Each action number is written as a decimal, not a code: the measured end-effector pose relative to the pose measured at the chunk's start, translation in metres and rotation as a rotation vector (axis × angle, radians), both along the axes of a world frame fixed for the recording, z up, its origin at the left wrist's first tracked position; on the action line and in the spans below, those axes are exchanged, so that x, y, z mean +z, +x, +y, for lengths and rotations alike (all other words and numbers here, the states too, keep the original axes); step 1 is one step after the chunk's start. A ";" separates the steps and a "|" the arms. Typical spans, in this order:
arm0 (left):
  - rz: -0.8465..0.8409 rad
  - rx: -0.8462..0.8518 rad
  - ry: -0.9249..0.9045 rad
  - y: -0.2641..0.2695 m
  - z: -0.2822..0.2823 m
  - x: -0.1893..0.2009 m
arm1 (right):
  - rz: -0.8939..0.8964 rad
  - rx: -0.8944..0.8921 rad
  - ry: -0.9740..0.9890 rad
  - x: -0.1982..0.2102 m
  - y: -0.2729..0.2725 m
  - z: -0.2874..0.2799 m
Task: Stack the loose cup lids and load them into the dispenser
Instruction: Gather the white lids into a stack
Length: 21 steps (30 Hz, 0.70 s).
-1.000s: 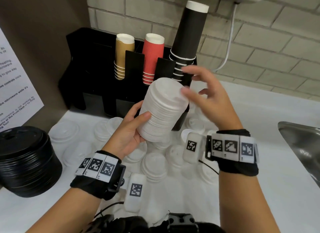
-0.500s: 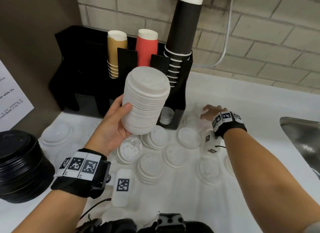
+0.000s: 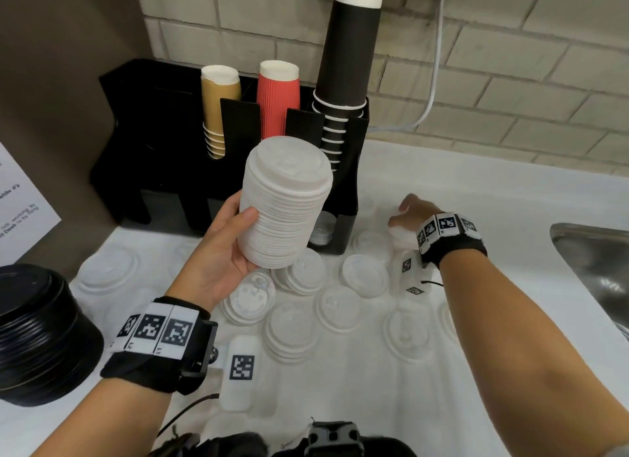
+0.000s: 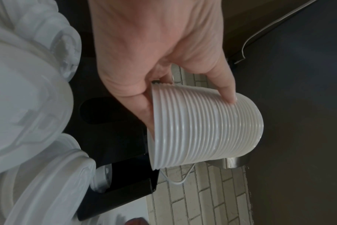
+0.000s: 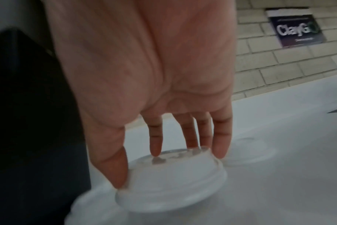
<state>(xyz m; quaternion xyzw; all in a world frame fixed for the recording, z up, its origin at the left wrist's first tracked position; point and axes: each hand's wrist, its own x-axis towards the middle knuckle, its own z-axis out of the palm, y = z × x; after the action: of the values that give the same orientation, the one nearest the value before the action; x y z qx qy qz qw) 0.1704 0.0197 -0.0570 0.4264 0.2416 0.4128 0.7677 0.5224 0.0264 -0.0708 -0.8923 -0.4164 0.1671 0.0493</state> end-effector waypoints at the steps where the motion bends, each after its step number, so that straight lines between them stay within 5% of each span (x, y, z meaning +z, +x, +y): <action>1: -0.001 0.005 -0.002 0.000 -0.002 0.001 | 0.059 -0.031 0.073 0.008 -0.001 -0.004; 5: -0.010 0.010 -0.010 0.000 -0.009 -0.001 | 0.349 -0.053 0.428 0.047 -0.028 -0.026; 11: -0.004 0.018 -0.035 -0.009 -0.017 -0.006 | 0.616 0.143 0.992 0.079 -0.115 -0.085; 15: -0.016 0.000 -0.064 -0.016 -0.019 -0.008 | 0.698 0.341 1.097 0.088 -0.162 -0.104; 21: -0.011 -0.054 -0.067 -0.030 -0.020 -0.012 | 0.554 0.464 1.093 0.100 -0.198 -0.100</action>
<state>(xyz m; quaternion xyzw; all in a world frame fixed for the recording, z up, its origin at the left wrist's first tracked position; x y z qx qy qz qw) 0.1403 -0.0005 -0.0686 0.4045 0.2397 0.3860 0.7937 0.3241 -0.0737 0.0287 -0.5495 -0.5949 0.1615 0.5640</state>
